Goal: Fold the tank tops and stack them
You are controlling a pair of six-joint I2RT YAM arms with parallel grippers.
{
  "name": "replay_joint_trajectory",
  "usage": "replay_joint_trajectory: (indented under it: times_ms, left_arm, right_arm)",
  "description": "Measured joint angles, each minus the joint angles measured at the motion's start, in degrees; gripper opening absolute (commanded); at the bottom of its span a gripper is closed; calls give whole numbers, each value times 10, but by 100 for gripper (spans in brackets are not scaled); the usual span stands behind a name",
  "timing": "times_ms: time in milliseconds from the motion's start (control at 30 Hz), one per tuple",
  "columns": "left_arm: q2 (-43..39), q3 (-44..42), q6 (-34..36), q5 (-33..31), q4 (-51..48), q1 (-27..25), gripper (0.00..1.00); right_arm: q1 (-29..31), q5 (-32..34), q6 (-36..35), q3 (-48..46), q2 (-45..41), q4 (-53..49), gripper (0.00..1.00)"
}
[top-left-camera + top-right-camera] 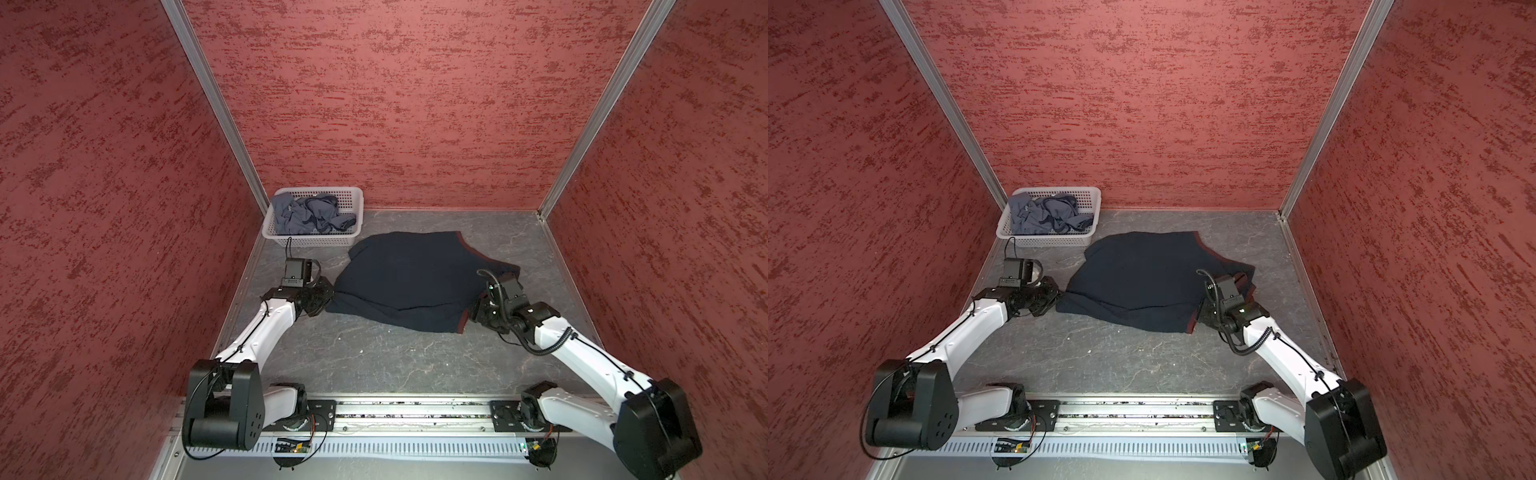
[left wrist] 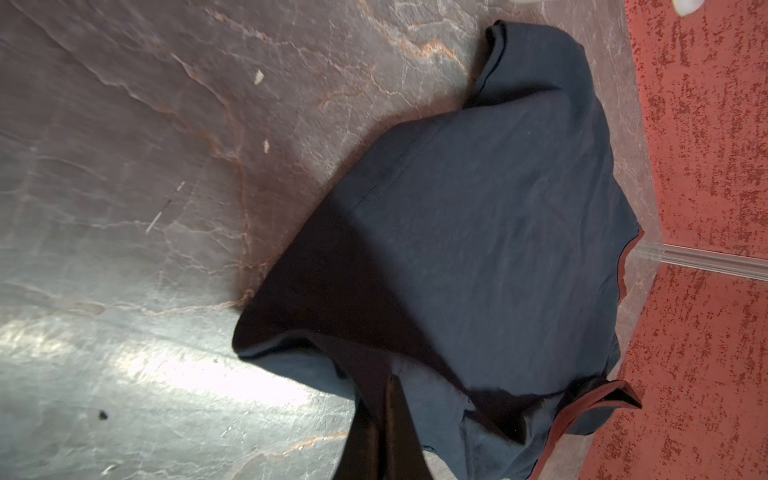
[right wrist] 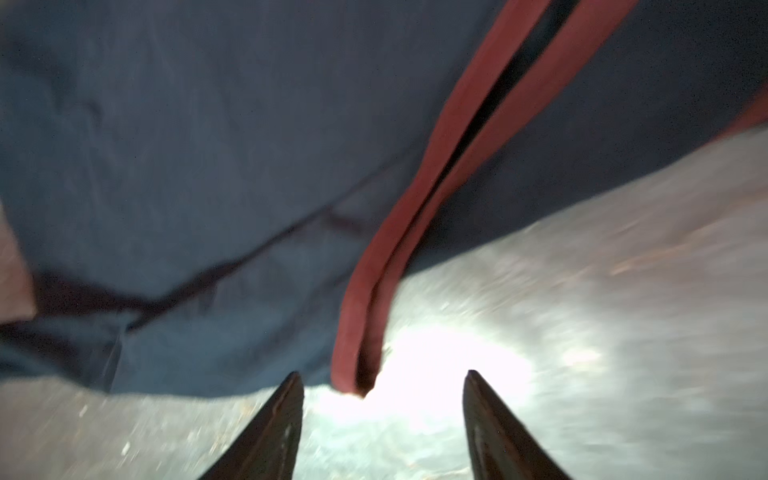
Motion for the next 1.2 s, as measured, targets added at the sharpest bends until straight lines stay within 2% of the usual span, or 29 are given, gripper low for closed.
replay_joint_trajectory:
  times_ms: [100,233,433,733,1033,1200]
  left_arm:
    - [1,-1,0,-2,-4,0,5]
    - [2,-4,-1,-7,-5,-2,7]
    - [13,-5,-1,-16,-7,-7,7]
    - [15,0,0,-32,-11,-22,7]
    - [20,51,5,-52,-19,-29,8]
    - [75,113,15,-64,-19,-32,10]
  right_arm:
    - [19,-29,29,-27,11,31,57]
    - [30,-48,52,-37,36,74,48]
    - [45,-66,70,-39,71,123,28]
    - [55,-51,61,-11,75,104,0]
    - [49,9,30,79,61,54,0]
    - [8,33,-5,130,82,52,0]
